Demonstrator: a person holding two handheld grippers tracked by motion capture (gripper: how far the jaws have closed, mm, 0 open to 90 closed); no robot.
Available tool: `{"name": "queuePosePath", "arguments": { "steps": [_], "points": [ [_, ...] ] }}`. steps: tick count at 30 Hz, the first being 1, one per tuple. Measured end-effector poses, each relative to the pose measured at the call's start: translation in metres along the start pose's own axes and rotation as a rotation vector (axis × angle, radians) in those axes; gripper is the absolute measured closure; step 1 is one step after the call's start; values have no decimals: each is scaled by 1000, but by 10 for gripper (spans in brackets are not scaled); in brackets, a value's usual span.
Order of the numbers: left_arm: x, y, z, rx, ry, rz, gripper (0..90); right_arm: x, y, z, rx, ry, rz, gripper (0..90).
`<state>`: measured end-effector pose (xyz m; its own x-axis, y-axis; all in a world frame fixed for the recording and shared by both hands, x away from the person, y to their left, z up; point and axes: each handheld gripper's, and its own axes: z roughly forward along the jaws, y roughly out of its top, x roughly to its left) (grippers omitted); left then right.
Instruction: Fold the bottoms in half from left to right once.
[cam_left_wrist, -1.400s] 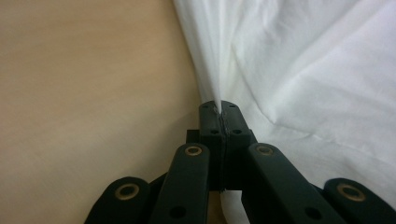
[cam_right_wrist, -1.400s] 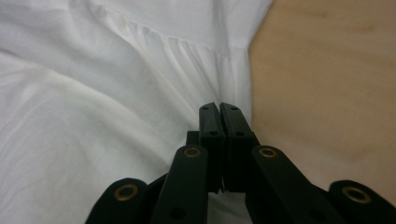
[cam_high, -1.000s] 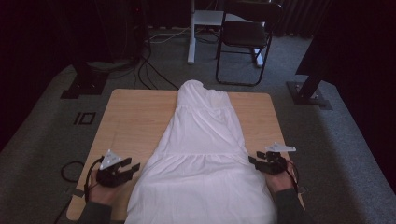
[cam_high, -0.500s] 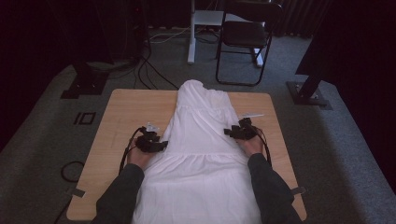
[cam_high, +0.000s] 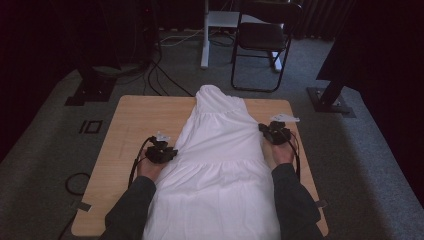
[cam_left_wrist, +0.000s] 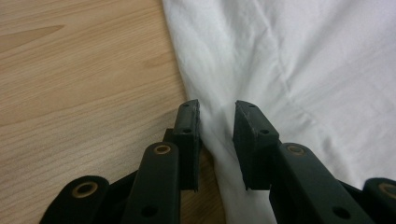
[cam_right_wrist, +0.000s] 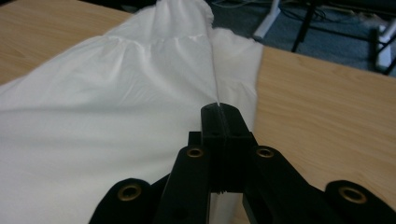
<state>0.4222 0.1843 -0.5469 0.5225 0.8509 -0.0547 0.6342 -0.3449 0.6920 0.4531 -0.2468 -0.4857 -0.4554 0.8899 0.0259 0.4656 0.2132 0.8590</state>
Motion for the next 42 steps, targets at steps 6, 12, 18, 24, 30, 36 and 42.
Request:
{"name": "queuePosePath", "arguments": {
  "steps": [6, 12, 18, 24, 30, 36, 42],
  "points": [
    [-1, -1, 0, -4, -13, 13, 801, -12, -40, 44, 185, -27, 27, 893],
    [-3, -10, -6, -19, -12, 31, 889, -11, -51, 49, 206, -27, 58, 892],
    [-21, -48, -36, -44, -26, 51, 894, 5, -63, 31, 214, -22, 14, 893],
    [-40, -84, -65, -47, -49, 71, 893, 29, -97, -16, 195, 49, 23, 891],
    [-59, -117, -92, -28, -173, 60, 887, 45, -119, -57, 252, 113, 26, 878],
    [-41, -98, -104, -141, -112, -5, 674, 41, -108, -70, 149, 114, 30, 621],
    [-36, -52, -95, -182, -96, 89, 791, 37, -65, -46, 88, 120, -19, 647]
  ]
}}
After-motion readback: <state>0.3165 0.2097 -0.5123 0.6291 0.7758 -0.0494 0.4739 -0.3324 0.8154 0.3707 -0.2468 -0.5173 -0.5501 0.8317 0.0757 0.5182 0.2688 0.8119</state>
